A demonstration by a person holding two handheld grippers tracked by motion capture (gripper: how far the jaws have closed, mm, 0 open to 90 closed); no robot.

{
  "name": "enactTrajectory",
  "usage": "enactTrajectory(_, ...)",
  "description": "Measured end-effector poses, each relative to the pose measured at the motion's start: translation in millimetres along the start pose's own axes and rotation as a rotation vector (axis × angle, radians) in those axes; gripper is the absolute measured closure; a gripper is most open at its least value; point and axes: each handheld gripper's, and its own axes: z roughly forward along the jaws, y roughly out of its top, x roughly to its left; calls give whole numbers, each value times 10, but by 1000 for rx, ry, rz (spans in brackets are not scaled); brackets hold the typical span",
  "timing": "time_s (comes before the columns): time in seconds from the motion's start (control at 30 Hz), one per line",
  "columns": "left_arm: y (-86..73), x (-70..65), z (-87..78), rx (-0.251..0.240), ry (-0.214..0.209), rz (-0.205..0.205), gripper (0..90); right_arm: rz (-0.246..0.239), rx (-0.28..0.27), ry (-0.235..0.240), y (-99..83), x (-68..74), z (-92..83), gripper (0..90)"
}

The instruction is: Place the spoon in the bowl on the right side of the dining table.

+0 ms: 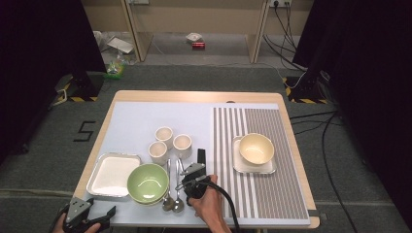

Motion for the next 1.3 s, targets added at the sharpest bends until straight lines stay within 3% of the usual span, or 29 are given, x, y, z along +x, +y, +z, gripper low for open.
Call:
enactTrajectory(0.17,1,-1,1,0,0,0,130,-4,14,4,24,4,4,829)
enactTrajectory(0.2,-2,-1,0,-1,0,-1,130,9,13,14,26,-12,4,833)
enactTrajectory(0.23,0,1,0,-1,0,1,130,50,8,55,24,-75,5,837)
enactTrajectory(0.3,5,2,2,2,0,1,129,60,7,66,27,-98,7,839)
enactTrajectory(0.7,4,2,1,1,-1,2,129,116,-28,67,44,-206,-2,872)
enactTrajectory(0.9,2,1,1,0,-1,1,129,108,-19,63,34,-228,11,898)
enactTrajectory(1.07,4,2,1,1,-1,2,129,121,-27,81,45,-208,-14,836)
enactTrajectory(1.23,2,1,2,0,0,1,129,80,-2,76,41,-129,19,819)
enactTrajectory(1.3,1,0,2,0,0,1,129,45,3,50,43,-87,25,815)
